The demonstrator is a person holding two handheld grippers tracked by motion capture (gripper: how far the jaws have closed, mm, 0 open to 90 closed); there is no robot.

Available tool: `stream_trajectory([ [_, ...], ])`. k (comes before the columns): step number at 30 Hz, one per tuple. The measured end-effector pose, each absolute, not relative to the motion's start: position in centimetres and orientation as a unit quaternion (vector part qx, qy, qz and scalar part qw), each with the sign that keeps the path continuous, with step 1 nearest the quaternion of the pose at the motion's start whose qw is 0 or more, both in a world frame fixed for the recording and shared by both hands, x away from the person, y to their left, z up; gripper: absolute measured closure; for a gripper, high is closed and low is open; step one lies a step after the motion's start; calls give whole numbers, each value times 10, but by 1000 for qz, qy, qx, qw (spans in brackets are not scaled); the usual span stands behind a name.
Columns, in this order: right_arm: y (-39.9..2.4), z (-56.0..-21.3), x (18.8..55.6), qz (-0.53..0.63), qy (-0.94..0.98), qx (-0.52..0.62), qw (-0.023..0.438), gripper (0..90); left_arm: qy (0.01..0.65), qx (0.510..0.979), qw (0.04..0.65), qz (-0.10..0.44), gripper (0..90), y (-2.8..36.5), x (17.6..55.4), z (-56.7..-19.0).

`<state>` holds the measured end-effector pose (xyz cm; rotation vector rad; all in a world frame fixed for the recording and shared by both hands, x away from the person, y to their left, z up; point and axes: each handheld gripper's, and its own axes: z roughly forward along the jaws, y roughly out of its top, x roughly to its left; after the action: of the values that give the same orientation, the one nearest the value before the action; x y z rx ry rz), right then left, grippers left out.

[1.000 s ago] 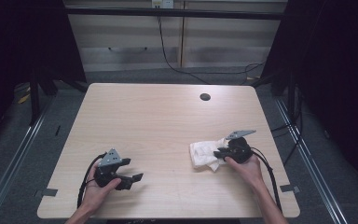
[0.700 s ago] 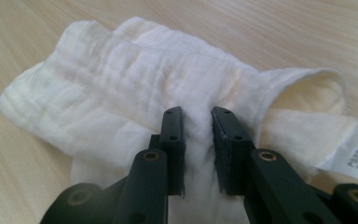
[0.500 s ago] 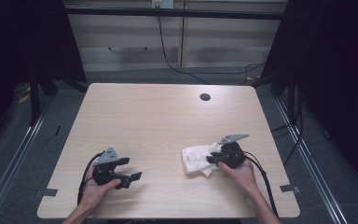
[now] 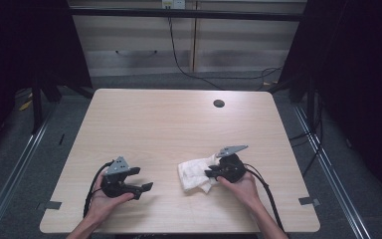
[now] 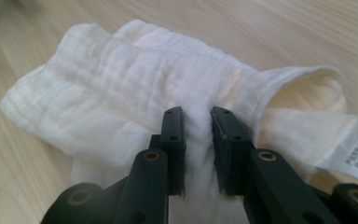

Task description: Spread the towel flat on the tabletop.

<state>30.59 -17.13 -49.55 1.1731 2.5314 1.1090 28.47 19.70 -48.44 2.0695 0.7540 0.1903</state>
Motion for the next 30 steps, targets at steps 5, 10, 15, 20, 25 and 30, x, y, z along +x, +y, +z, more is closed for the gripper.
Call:
stream_trajectory([
  [5,-148,-495,304,367,847,377,71,756,301,840,444,86,259,196,282,-483],
  [10,-125,-495,299,368,854,361,67,753,294,841,447,81,273,191,279,-482],
  [15,-116,-492,297,375,858,347,59,669,280,844,451,79,293,184,277,-479],
  [20,-131,-469,293,417,840,342,63,565,267,843,460,81,301,176,273,-471],
  [25,-168,-450,286,436,822,358,80,558,260,847,456,90,345,159,272,-462],
  [30,-186,-469,274,418,833,357,66,552,253,855,445,81,346,140,282,-466],
])
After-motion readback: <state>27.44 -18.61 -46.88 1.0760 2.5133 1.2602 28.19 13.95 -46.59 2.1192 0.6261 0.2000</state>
